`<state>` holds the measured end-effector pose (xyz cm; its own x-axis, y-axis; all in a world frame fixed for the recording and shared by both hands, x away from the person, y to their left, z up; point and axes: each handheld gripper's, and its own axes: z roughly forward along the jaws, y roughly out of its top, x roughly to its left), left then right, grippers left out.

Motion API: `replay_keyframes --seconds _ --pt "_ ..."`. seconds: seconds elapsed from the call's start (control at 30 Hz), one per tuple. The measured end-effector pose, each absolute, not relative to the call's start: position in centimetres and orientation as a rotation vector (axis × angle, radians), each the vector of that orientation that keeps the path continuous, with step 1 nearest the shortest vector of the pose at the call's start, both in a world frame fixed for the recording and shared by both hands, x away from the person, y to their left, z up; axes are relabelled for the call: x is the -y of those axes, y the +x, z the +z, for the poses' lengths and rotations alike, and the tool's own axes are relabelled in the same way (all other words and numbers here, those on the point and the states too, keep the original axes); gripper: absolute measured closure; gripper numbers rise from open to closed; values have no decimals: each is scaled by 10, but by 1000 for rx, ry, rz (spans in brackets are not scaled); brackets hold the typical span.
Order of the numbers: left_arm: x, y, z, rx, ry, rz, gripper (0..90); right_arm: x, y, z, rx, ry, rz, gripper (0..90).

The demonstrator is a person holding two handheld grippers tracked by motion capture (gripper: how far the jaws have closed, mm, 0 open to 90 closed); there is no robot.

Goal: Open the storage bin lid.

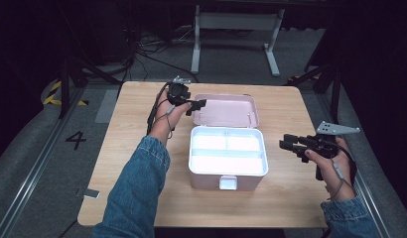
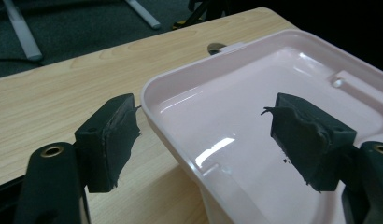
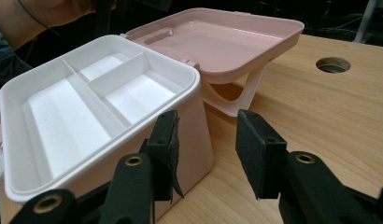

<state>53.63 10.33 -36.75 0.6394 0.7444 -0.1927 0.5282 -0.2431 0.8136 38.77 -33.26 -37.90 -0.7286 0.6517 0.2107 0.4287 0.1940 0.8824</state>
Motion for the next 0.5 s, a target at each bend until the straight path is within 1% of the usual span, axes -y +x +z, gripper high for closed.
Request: replay_keyframes --seconds 0.17,0.23,0.27,0.33,0.5 --pt "-107 525 -355 -981 1908 299 237 331 393 -378 -2257 1044 1560 599" --pt "-111 519 -348 -962 1919 341 236 330 396 -378 -2262 1040 1561 597" --pt "-112 516 -345 -955 1937 383 236 330 397 -378 -2266 1038 1562 597" --pt "-115 510 -341 -942 1955 413 236 330 398 -378 -2267 1038 1563 597" --pt "-123 492 -331 -922 1940 389 233 330 404 -378 -2269 1046 1563 595"
